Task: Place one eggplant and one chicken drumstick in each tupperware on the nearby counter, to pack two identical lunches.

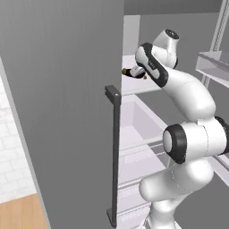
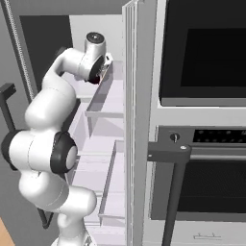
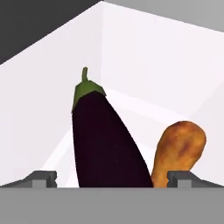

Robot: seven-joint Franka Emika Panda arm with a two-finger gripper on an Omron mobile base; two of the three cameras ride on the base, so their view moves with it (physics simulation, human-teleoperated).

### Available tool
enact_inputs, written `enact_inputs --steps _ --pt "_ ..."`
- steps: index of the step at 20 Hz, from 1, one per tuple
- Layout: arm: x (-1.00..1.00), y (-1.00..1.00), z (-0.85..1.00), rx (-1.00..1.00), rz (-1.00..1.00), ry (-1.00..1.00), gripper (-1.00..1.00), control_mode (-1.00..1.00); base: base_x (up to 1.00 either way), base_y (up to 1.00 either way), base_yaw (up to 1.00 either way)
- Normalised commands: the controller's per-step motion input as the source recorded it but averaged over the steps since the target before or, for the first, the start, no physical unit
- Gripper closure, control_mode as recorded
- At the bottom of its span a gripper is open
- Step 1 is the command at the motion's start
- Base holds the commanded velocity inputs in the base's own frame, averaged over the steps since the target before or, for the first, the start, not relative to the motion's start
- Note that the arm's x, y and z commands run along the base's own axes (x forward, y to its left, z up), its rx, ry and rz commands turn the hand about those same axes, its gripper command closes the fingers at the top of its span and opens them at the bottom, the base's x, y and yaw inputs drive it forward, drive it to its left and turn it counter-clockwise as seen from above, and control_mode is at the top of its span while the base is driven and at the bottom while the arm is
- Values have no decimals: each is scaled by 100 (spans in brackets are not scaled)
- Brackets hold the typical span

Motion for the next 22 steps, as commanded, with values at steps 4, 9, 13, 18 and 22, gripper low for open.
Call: enact_inputs --steps 4,9,13,18,22 --pt "0 0 19 -3 18 0 -100 -100 0 0 0" --pt "1 14 0 -6 12 0 -100 -100 0 0 0" --pt "2 29 -11 -8 10 0 -100 -100 0 0 0" --pt "1 20 -35 -10 8 0 -100 -100 0 0 0" --pt "0 5 -56 -10 5 0 -100 -100 0 0 0"
